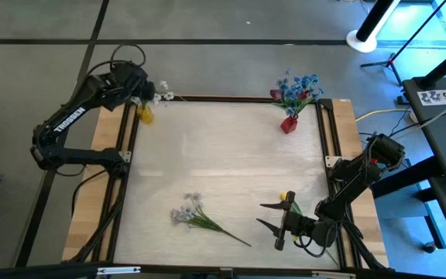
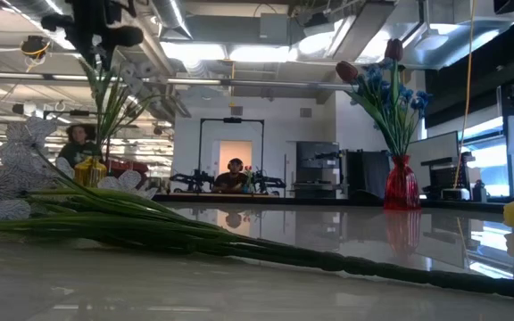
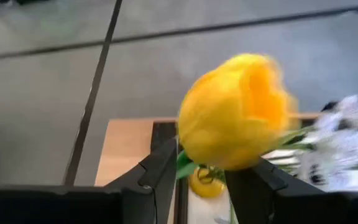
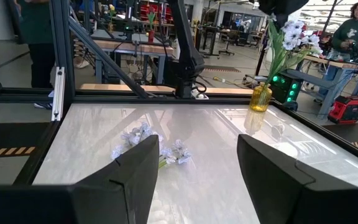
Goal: Sort flowers into vase by color
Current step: Put the left yellow flower into the yellow vase, then put the white flower into the yellow vase
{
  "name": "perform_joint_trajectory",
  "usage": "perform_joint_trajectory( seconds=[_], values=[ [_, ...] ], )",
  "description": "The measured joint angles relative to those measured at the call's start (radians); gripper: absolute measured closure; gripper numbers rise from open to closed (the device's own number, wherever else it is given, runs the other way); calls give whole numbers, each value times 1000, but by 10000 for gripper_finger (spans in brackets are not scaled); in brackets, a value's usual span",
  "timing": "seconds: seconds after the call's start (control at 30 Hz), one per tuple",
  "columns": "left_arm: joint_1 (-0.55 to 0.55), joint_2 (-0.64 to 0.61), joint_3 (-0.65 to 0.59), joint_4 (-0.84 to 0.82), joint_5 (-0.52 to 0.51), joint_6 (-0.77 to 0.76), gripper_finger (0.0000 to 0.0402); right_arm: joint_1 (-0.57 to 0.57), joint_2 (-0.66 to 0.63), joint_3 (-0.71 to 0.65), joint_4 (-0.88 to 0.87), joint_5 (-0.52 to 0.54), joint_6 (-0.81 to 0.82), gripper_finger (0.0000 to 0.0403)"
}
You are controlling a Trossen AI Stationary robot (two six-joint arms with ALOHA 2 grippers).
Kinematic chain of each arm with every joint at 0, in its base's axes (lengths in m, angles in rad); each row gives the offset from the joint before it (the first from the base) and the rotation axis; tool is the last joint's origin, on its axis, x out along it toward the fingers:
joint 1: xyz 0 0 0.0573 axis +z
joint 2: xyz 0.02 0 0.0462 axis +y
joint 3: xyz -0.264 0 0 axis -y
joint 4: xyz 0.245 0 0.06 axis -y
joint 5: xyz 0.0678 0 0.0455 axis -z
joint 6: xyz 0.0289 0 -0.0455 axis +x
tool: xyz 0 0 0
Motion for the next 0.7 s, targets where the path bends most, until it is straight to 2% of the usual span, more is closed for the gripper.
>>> perform_joint_trajectory(
  seconds=[0.27,0.4,0.57,0.7],
  values=[
    [66,26,-10,-44,169,34,274,0,0,0,0,0,0,185],
    [79,25,12,-57,205,67,274,0,0,0,0,0,-2,185],
    [67,25,76,-67,282,104,274,0,0,0,0,0,-2,185],
    [15,23,162,-66,291,105,274,0,0,0,0,0,-1,185]
  ],
)
